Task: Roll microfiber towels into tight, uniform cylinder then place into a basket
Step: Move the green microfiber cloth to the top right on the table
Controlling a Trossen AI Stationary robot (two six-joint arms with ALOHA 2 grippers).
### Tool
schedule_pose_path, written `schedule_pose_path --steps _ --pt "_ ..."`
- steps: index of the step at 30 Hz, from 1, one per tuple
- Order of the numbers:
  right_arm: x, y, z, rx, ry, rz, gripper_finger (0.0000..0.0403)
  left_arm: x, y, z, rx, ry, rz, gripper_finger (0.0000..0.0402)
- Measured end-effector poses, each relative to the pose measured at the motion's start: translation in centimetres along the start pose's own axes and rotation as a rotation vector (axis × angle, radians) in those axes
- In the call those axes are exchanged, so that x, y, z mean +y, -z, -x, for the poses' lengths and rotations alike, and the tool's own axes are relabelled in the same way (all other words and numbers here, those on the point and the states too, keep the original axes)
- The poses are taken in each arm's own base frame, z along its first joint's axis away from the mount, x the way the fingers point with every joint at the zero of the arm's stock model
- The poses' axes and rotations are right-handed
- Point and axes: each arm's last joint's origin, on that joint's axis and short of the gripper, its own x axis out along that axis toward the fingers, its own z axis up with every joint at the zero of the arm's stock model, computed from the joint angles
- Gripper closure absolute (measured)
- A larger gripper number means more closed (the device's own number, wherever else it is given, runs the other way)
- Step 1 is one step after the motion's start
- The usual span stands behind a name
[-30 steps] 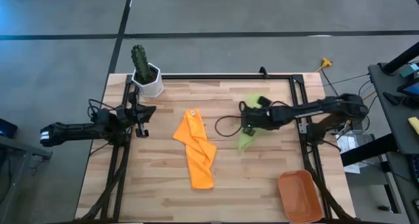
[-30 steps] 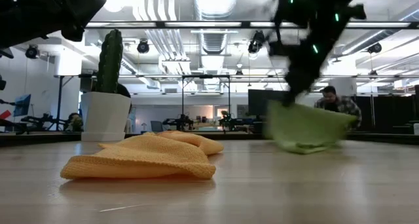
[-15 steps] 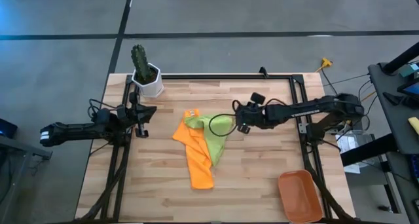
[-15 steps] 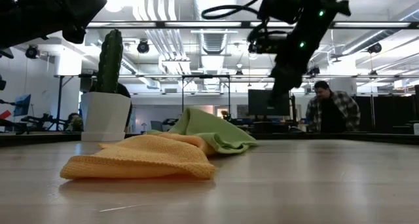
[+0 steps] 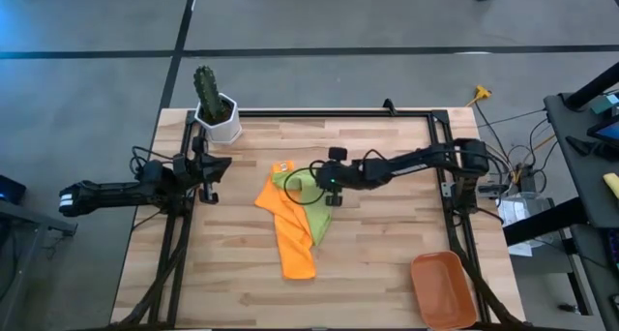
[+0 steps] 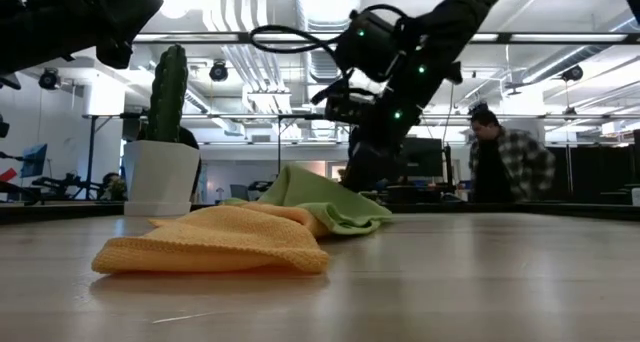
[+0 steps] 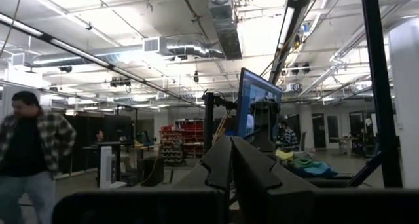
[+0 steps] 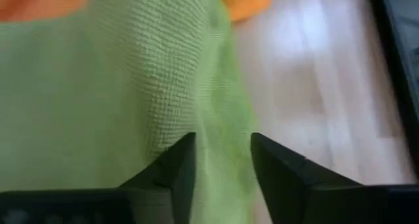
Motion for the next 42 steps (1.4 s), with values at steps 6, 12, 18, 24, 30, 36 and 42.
schedule_pose_path --steps 6,12,18,24,30,36,42 --pt "-0.2 -1.0 0.0 -0.029 -0.013 -0.056 0.0182 0.0 0.0 0.0 0.0 0.0 0.0 0.0402" --pt "0.5 2.1 -0.8 0.093 -0.039 -0.026 0.019 0.0 0.0 0.0 0.004 0.0 0.001 0.0402" --pt "-0.2 6.9 -0.5 0.415 0.185 0.012 0.0218 0.0 0.1 0.0 0.005 0.001 0.001 0.0402" --pt "-2.7 10.1 3.5 0.736 0.699 0.084 0.0229 0.0 0.1 0.0 0.005 0.001 0.001 0.0402" --pt "-4.7 9.5 8.4 0.658 0.79 -0.128 0.0227 0.0 0.1 0.0 0.005 0.001 0.001 0.0402" --pt "-5.2 7.3 10.5 0.305 0.339 -0.4 0.0239 0.0 0.1 0.0 0.004 0.0 0.002 0.0402" --pt "-6.4 9.0 10.2 0.149 0.084 -0.551 0.0267 0.0 0.1 0.0 0.007 0.001 0.027 0.0402"
